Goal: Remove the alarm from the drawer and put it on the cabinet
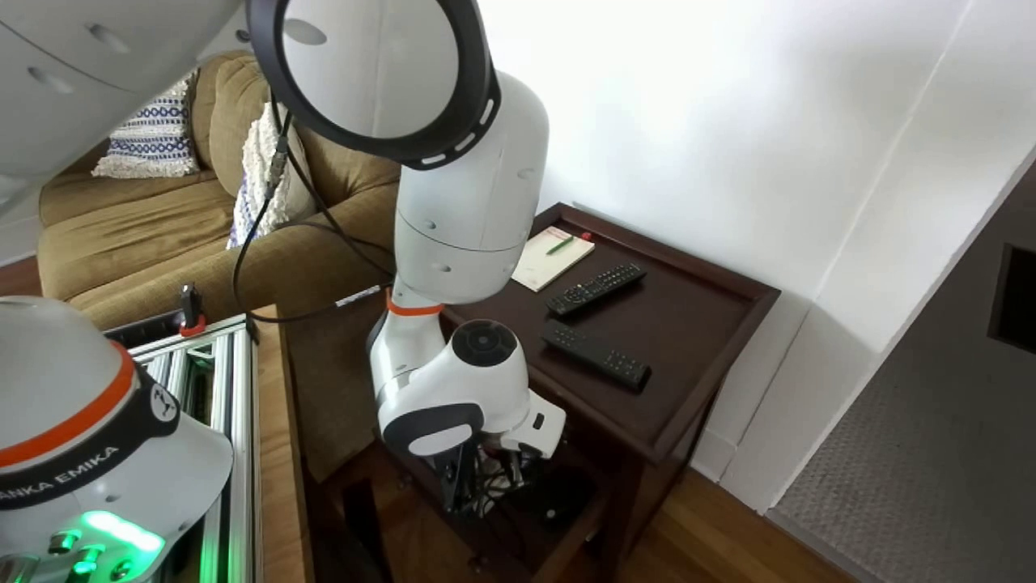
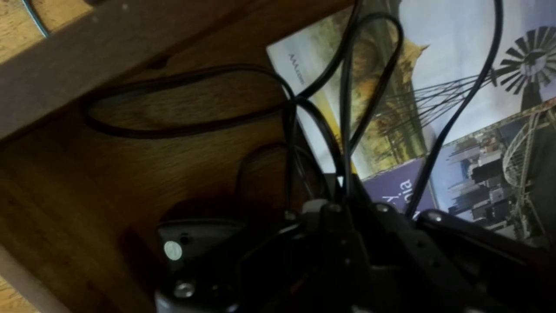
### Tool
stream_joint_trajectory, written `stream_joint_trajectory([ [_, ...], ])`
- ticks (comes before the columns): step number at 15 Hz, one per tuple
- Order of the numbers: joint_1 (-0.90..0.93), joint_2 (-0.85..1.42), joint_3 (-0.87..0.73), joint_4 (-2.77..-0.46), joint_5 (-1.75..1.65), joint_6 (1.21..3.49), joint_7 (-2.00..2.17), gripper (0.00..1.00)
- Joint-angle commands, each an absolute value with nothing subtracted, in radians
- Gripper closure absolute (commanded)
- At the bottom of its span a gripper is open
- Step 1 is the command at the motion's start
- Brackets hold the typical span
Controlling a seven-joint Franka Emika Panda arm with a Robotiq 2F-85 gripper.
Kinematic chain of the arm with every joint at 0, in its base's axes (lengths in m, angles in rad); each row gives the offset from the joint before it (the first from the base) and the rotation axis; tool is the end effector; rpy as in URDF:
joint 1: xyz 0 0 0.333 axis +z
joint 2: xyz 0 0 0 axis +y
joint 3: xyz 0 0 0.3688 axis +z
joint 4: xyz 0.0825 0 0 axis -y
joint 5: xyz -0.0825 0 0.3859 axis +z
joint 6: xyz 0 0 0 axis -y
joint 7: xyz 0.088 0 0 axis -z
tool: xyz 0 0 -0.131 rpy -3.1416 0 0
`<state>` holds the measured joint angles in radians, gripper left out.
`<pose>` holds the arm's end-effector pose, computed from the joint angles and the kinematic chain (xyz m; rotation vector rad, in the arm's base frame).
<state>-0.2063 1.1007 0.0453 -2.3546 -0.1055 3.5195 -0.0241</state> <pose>0.4197 -0.0475 -0.0898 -3.0693 0.0977 -0.1139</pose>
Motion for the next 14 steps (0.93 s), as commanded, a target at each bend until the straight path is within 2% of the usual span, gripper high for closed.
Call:
stream_joint_trajectory([
  [1, -0.181, 1.041, 0.037, -2.454, -0.075, 3.559, -0.005, 0.99],
  [7, -0.230, 0.848, 0.076, -2.708, -0.147, 3.709, -0.009, 0.99],
  [11, -0.272, 0.685, 0.085, -2.847, -0.195, 3.717, 0.017, 0.99],
  [12, -0.297, 0.722, 0.095, -2.760, -0.219, 3.668, 0.030, 0.99],
  [14, -0.355, 0.655, 0.117, -2.773, -0.272, 3.627, 0.062, 0.99],
])
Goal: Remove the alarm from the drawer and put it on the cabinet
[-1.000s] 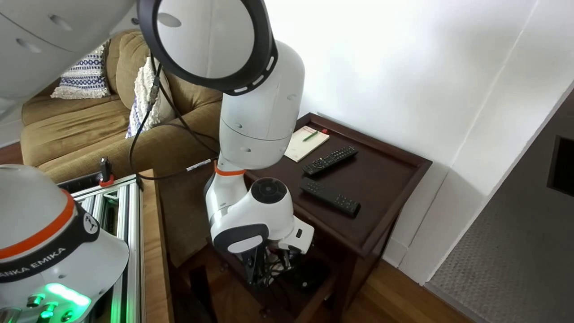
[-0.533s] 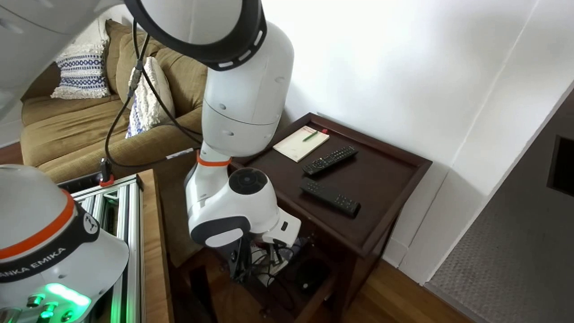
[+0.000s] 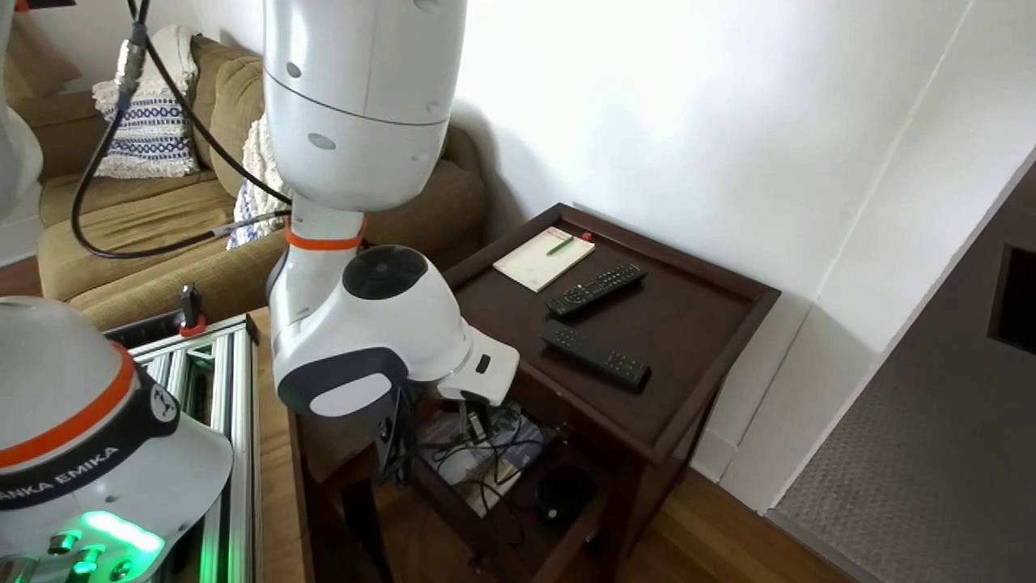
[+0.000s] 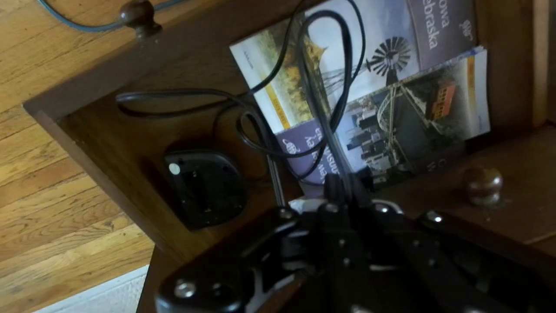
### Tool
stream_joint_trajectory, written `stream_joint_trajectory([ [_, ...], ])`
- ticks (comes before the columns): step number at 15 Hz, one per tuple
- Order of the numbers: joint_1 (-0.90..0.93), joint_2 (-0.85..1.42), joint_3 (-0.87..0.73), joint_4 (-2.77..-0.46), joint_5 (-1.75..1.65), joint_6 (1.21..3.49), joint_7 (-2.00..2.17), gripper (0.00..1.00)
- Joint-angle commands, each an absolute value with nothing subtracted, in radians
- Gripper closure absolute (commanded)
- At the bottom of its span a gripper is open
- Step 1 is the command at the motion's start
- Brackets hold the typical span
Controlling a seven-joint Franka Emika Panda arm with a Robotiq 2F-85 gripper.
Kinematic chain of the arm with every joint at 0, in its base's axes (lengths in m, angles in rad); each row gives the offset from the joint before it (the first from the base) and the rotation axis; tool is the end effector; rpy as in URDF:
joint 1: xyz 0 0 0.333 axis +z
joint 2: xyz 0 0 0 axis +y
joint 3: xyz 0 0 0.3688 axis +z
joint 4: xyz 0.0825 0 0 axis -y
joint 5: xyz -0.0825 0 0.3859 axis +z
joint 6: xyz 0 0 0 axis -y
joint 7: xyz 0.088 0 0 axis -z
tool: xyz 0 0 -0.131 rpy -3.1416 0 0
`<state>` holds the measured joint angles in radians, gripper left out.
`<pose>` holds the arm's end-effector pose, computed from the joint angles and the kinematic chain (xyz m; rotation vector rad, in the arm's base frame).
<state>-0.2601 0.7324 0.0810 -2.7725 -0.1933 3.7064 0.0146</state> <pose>0.3597 -0.0291 0.0548 -3.0025 0.0687 -0.3307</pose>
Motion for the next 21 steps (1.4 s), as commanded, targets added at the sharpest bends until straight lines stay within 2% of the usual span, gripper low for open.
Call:
stream_joint_trajectory([
  [1, -0.390, 0.629, 0.137, -2.765, -0.304, 3.593, 0.077, 0.99],
  [5, -0.538, 0.517, 0.241, -2.789, -0.420, 3.510, 0.123, 0.99],
  [9, -0.660, 0.479, 0.314, -2.744, -0.718, 3.316, 0.336, 0.99],
  [13, -0.802, 0.472, 0.407, -2.745, -1.019, 3.307, 0.515, 0.99],
  [14, -0.723, 0.477, 0.356, -2.744, -0.898, 3.331, 0.436, 0.99],
  [15, -0.739, 0.477, 0.364, -2.745, -0.920, 3.331, 0.453, 0.94],
  [21, -0.730, 0.477, 0.362, -2.743, -0.913, 3.331, 0.448, 0.94],
])
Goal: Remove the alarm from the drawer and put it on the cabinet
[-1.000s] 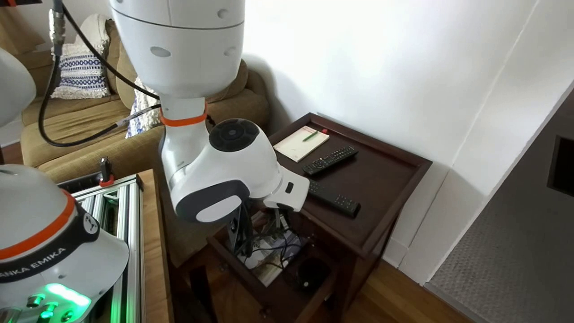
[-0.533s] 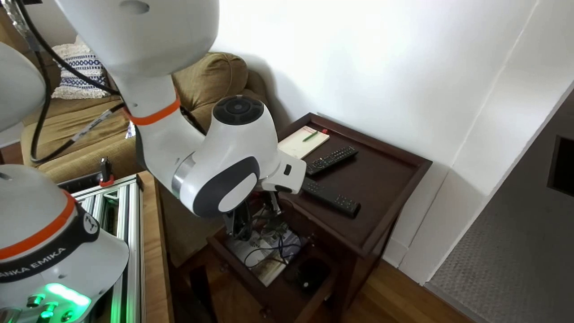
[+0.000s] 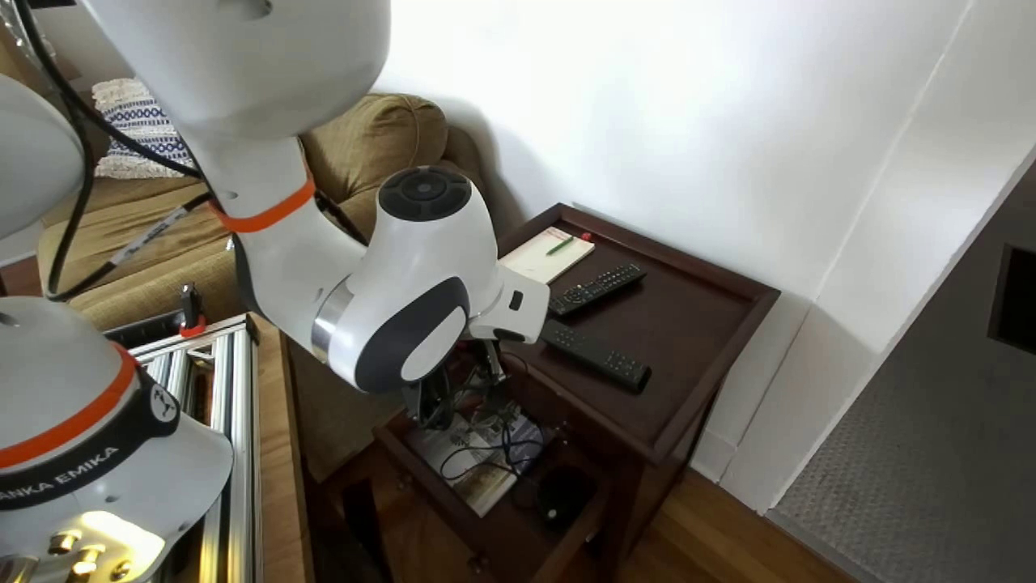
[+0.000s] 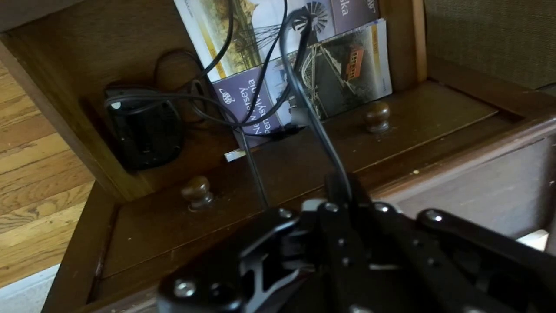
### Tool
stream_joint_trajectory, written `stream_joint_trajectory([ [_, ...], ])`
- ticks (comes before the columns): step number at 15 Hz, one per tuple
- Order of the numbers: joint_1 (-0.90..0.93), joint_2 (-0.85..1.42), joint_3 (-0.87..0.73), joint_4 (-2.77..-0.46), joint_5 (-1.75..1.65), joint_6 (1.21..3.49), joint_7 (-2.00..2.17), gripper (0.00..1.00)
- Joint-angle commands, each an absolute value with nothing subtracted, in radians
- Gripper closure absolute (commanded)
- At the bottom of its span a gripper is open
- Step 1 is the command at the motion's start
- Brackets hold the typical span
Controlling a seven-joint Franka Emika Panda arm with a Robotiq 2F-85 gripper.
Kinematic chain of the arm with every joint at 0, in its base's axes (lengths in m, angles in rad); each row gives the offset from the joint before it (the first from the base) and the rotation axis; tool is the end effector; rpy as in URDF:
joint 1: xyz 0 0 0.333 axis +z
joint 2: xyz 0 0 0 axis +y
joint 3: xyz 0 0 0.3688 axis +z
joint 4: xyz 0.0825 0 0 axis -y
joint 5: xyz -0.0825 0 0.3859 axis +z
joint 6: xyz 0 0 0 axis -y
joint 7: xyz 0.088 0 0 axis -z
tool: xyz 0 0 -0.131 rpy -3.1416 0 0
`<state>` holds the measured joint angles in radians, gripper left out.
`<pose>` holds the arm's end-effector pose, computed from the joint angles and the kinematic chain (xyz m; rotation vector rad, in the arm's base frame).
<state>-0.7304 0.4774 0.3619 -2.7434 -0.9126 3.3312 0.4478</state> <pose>0.3776 -0.0309 0.1410 -2.8707 -0.0711 -0.2745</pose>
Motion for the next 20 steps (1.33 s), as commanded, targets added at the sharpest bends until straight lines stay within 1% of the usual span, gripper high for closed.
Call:
stream_joint_trajectory([
  [1, -0.730, 0.477, 0.362, -2.743, -0.913, 3.331, 0.448, 0.99],
  [4, -0.589, 0.325, 0.257, -2.743, -0.885, 3.343, 0.430, 0.99],
  [8, -0.487, 0.149, 0.162, -2.734, -0.847, 3.306, 0.435, 0.99],
  [12, -0.415, -0.087, 0.083, -2.760, -0.802, 3.247, 0.436, 0.99],
  [16, -0.486, -0.298, 0.160, -2.813, -0.873, 3.122, 0.527, 0.99],
  [17, -0.492, -0.269, 0.175, -2.745, -0.952, 3.078, 0.610, 0.99],
  [20, -0.458, -0.303, 0.189, -2.748, -1.032, 2.974, 0.711, 0.99],
])
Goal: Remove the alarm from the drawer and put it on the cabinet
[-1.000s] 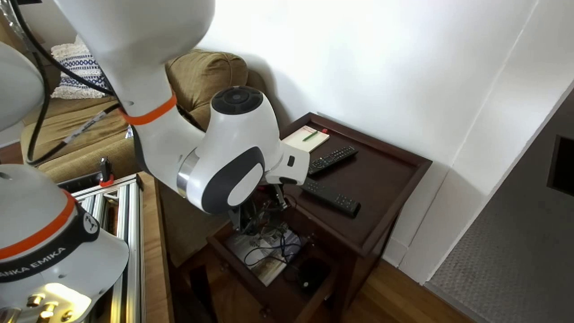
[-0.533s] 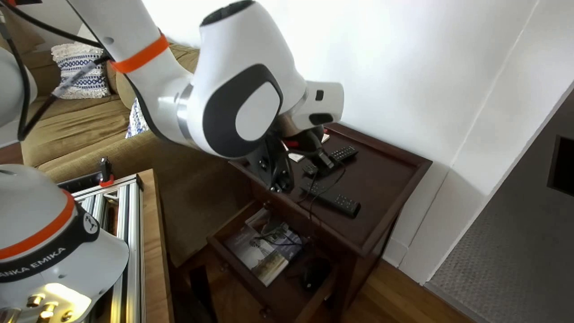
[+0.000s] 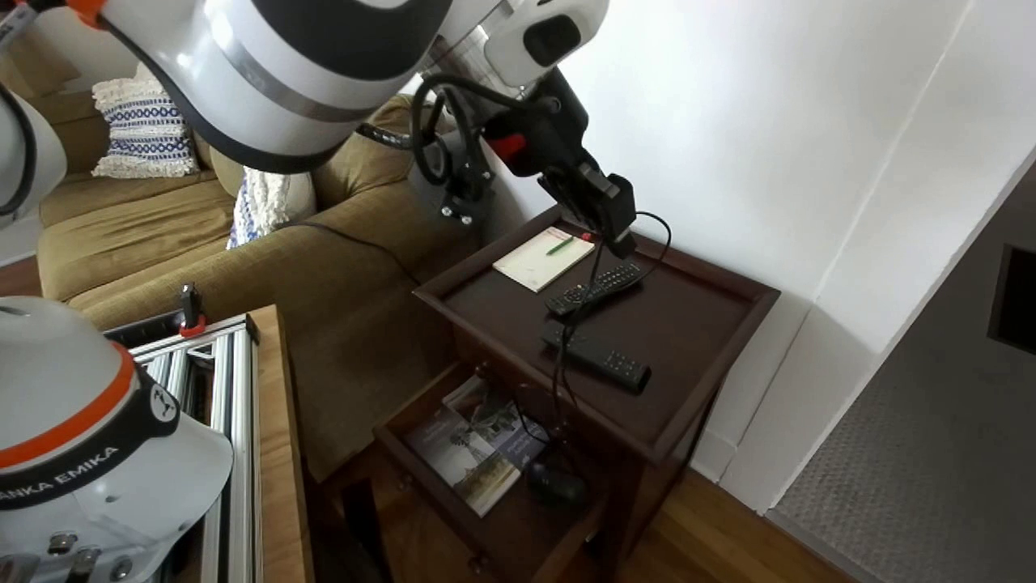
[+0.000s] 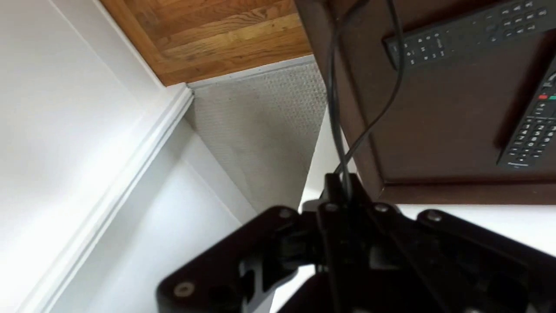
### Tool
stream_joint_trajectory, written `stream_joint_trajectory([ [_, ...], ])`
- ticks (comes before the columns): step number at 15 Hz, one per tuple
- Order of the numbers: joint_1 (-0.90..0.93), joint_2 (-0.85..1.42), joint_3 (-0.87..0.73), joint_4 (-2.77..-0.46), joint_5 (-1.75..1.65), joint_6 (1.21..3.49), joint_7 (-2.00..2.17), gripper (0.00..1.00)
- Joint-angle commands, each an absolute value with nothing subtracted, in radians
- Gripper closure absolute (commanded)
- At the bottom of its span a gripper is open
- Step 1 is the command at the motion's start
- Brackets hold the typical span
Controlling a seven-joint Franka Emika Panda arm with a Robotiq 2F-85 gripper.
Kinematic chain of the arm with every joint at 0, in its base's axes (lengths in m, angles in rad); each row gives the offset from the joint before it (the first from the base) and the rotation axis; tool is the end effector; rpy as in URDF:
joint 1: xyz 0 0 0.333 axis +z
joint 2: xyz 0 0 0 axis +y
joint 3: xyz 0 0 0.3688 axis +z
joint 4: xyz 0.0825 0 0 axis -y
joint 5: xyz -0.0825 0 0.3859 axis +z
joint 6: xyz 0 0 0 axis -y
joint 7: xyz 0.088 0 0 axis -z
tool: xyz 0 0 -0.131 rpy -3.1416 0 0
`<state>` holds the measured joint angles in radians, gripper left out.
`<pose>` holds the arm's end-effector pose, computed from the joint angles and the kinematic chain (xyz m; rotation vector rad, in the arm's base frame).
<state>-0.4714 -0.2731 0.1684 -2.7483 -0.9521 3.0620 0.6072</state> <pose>0.4044 -0.0611 0.3732 2.7379 0.0384 0.7787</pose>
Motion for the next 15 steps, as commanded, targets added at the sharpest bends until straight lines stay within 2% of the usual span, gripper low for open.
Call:
stream_joint_trajectory([
  [1, -0.454, -0.313, 0.192, -2.748, -1.063, 2.961, 0.747, 0.99],
  [8, -0.365, -0.393, 0.158, -2.744, -1.161, 2.964, 0.887, 0.99],
  [15, -0.222, -0.609, 0.067, -2.787, -1.172, 2.971, 0.883, 0.99],
])
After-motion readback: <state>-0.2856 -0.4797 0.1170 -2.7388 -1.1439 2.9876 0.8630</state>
